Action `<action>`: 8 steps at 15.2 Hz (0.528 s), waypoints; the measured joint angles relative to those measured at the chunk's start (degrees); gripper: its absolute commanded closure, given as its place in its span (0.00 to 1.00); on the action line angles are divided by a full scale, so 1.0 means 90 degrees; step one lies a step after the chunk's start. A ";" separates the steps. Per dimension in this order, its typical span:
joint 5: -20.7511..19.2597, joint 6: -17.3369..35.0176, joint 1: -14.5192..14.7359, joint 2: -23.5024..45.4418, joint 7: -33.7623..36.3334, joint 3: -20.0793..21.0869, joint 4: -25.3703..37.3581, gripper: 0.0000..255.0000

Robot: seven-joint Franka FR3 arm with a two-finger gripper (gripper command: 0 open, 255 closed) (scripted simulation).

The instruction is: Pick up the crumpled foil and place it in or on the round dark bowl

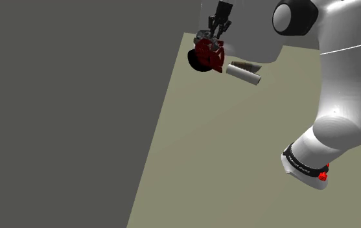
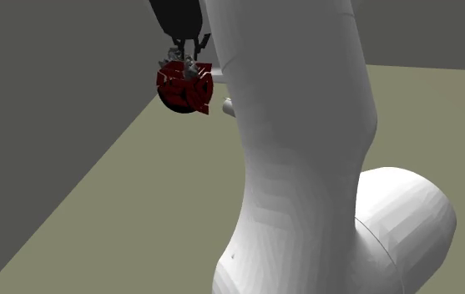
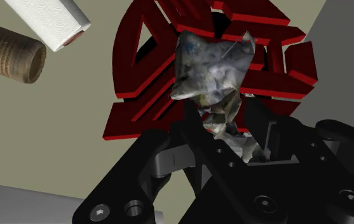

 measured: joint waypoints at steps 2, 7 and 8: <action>-0.0002 0.0181 0.0044 -0.0043 -0.0044 -0.0005 -0.0232 1.00; 0.0024 0.0571 0.0095 -0.0011 -0.0144 0.0003 -0.0603 1.00; 0.0027 0.0645 0.0097 -0.0025 -0.0167 -0.0004 -0.0661 1.00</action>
